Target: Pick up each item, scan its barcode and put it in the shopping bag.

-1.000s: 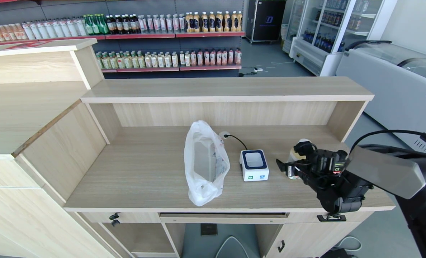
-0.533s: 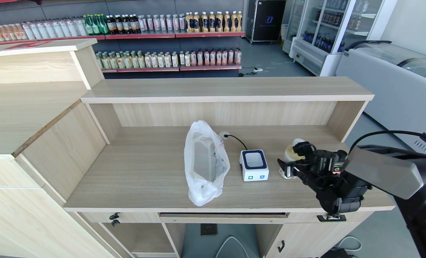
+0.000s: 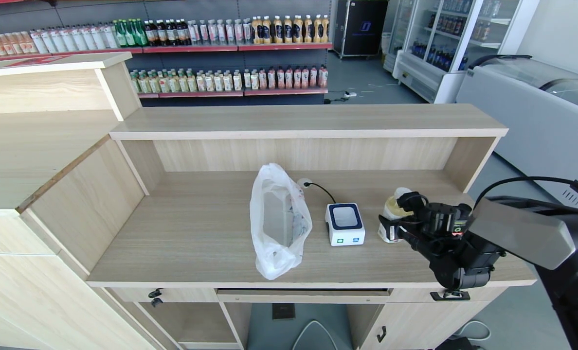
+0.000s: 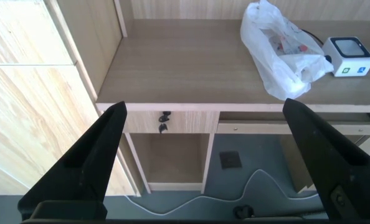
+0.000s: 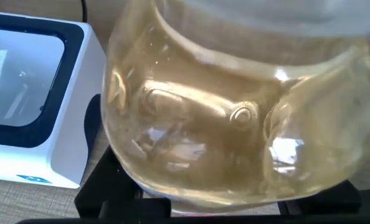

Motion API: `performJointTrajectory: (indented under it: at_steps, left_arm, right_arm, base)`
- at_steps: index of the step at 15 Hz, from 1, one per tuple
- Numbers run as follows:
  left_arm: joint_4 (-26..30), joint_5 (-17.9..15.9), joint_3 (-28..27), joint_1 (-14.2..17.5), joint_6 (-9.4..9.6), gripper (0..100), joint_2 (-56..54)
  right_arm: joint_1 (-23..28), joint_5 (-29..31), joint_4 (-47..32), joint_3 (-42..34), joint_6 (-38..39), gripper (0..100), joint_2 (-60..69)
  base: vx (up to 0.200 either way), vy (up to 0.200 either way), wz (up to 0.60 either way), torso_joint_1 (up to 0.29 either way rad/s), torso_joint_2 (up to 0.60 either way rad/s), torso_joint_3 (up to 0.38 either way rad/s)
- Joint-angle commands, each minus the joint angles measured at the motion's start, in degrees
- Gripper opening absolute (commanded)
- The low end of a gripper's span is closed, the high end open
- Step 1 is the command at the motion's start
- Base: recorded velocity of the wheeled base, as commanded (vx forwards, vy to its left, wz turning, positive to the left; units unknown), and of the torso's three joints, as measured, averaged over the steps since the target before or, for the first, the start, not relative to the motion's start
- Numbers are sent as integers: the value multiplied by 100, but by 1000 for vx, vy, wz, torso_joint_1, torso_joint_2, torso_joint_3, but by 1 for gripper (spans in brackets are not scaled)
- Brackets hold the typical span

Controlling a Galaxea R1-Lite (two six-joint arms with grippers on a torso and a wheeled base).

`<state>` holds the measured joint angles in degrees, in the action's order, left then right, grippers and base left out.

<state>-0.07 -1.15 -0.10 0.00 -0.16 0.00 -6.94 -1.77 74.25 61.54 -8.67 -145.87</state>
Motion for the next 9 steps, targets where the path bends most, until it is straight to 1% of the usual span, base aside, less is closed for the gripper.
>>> performJointTrajectory:
  at_steps: [1, 3, 4, 6, 7, 8, 9]
  left_arm:
    - [-1, 0, 1, 0, -2, 100, 9]
    - [-1, 0, 1, 0, -2, 100, 9]
    - [-1, 0, 1, 0, -2, 100, 9]
    - [-1, 0, 1, 0, -2, 100, 9]
    - [-1, 0, 1, 0, -2, 100, 9]
    - [-1, 0, 1, 0, -2, 100, 9]
    - [-1, 0, 1, 0, -2, 100, 9]
  right_arm:
    - [87, -34, -16, -63, 23, 0, 270]
    - [193, -377, -139, -406, 172, 0, 850]
    - [201, -544, -324, -564, 260, 0, 1166]
    - [333, -1379, -1229, -1003, 796, 0, 2564]
    - [395, -1810, -1844, -1188, 1210, 0, 3205]
    - [448, -2196, -2521, -1276, 1605, 0, 3829]
    - [500, -2478, -2952, -1276, 1877, 0, 4260]
  base:
    - [0, 0, 0, 0, 0, 0]
    - [0, 0, 0, 0, 0, 0]
    - [0, 0, 0, 0, 0, 0]
    - [0, 0, 0, 0, 0, 0]
    - [0, 0, 0, 0, 0, 0]
    - [0, 0, 0, 0, 0, 0]
    - [0, 0, 0, 0, 0, 0]
